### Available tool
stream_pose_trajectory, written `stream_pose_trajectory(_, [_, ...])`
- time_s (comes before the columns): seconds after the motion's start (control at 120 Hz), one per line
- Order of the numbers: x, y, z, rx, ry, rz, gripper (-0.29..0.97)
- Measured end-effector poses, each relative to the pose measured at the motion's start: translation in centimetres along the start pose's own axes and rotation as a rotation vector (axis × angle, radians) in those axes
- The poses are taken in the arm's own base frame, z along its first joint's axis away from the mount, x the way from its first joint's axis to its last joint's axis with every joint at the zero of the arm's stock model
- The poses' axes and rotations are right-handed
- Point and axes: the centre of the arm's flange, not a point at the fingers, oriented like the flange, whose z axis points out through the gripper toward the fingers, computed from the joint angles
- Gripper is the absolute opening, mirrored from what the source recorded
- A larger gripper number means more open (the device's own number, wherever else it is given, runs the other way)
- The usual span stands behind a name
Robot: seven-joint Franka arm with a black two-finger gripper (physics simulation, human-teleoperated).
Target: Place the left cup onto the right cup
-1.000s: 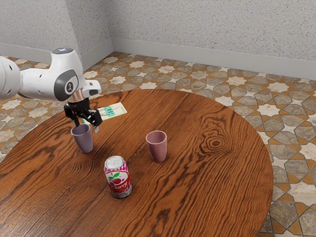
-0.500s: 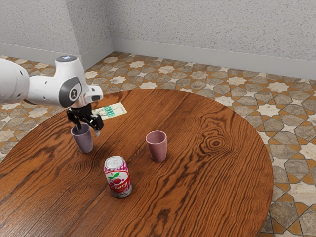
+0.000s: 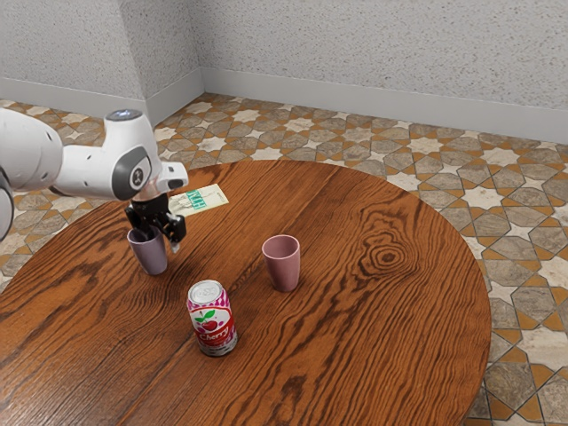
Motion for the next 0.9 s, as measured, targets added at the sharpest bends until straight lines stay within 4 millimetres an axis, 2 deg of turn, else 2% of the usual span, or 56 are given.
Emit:
stream_pose_trajectory(0.408, [0.1, 0.1, 0.4, -0.002, 0.004, 0.003, -0.01])
stream_pose_trajectory(0.667, [0.1, 0.2, -0.1, 0.001, 0.010, 0.006, -0.08])
stream_pose_trajectory(0.767, [0.3, 0.7, -1.2, 0.001, 0.024, 0.014, -0.09])
stream_pose_trajectory(0.9, [1.6, 2.1, -3.4, -0.003, 0.046, 0.037, -0.10])
